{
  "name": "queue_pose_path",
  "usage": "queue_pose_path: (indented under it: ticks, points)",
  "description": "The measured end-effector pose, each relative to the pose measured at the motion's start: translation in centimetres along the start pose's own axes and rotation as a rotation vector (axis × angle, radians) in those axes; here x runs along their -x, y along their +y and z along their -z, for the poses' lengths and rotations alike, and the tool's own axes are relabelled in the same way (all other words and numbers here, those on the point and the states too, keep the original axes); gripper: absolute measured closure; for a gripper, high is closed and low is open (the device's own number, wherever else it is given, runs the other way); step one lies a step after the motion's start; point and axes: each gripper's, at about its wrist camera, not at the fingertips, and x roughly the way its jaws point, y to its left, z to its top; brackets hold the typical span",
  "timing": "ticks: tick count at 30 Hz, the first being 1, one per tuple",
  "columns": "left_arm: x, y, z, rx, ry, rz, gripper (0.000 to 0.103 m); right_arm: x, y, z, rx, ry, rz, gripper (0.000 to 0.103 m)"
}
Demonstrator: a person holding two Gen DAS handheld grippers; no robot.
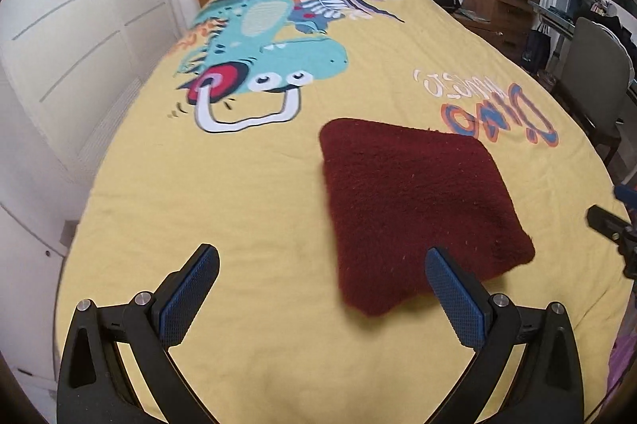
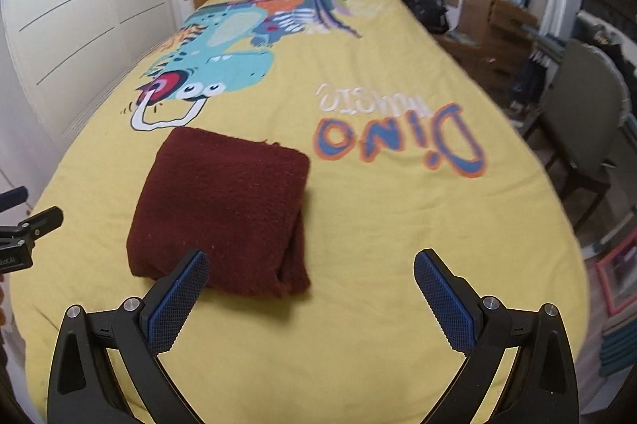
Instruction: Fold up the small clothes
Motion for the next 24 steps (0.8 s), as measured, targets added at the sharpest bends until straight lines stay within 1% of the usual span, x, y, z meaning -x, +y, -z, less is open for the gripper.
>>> queue_pose_path:
  ticks: [5,8,12,17,24]
  points:
    - [2.1,0.0,1.8,0.001,0.015,-0.053,0.001,2.7,-0.6,2.0,-0.019,-0.014,0.049,0.000]
    - [2.8,-0.1,3.0,0.003,0.014,-0.063,0.001,3.6,-1.0,3.3,-0.034,-0.006,0.070,0.000]
    - [3.2,-0.5,4.3,-0.006,0.023,-0.056,0.001,4.2,-1.3,4.2,-0.032,-0.002,0.087,0.000]
    - [2.6,-0.6,5.4,-0.002,0.057,-0.051,0.001,4.7,-1.7,4.6,-0.043,-0.004,0.093,0.000]
    - [2.4,-0.3,5.9,0.014,0.077,-0.051,0.001,4.9,-1.7,4.5,-0.044,-0.003,0.090,0.000]
